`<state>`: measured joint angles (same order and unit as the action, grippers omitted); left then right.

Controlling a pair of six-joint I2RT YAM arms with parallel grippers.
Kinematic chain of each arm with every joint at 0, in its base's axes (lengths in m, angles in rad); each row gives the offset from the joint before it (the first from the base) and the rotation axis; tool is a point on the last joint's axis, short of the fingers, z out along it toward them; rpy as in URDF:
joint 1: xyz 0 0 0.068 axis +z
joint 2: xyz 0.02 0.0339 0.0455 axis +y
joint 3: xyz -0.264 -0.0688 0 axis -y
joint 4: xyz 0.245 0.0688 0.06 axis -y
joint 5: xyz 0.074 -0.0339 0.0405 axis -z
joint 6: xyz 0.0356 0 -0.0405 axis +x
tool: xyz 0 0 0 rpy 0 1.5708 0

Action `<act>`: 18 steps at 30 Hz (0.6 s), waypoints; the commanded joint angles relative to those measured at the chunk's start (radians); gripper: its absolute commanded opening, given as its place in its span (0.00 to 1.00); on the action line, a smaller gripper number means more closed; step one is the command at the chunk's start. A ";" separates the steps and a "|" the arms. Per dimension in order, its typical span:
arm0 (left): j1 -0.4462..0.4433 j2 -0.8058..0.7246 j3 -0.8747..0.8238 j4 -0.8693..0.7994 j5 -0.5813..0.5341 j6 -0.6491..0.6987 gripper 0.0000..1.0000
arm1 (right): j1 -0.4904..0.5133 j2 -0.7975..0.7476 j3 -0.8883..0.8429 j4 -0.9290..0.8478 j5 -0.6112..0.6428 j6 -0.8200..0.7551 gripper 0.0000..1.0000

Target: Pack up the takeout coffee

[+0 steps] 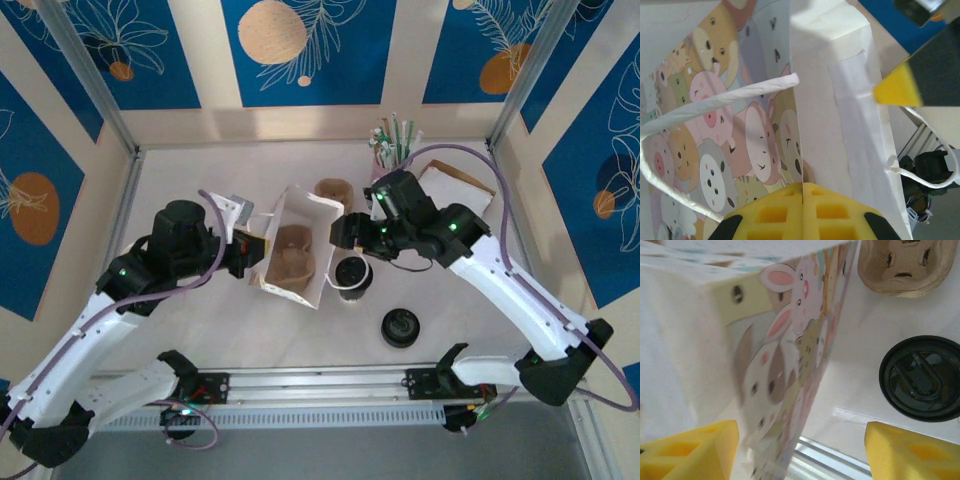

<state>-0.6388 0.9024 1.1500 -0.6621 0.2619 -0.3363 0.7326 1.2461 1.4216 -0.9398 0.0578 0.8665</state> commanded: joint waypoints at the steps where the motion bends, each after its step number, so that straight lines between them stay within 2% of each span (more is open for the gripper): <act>1: 0.008 -0.012 -0.006 0.062 0.032 0.026 0.00 | -0.004 0.041 0.035 -0.003 0.020 -0.038 0.65; 6: 0.008 -0.017 -0.019 0.076 0.047 0.031 0.00 | 0.004 0.091 0.071 0.024 0.034 -0.056 0.44; 11: 0.008 -0.036 -0.055 0.093 0.042 0.036 0.00 | 0.052 0.067 0.070 0.044 0.147 -0.081 0.21; 16: 0.007 -0.036 -0.077 0.099 0.030 0.040 0.00 | 0.100 -0.003 -0.016 0.138 0.225 -0.108 0.04; 18: 0.008 -0.034 -0.075 0.093 0.014 0.039 0.00 | 0.125 -0.024 -0.045 0.174 0.260 -0.129 0.00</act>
<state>-0.6388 0.8780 1.0805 -0.5995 0.2806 -0.3214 0.8310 1.2644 1.4086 -0.8391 0.2344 0.7757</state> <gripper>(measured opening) 0.040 0.069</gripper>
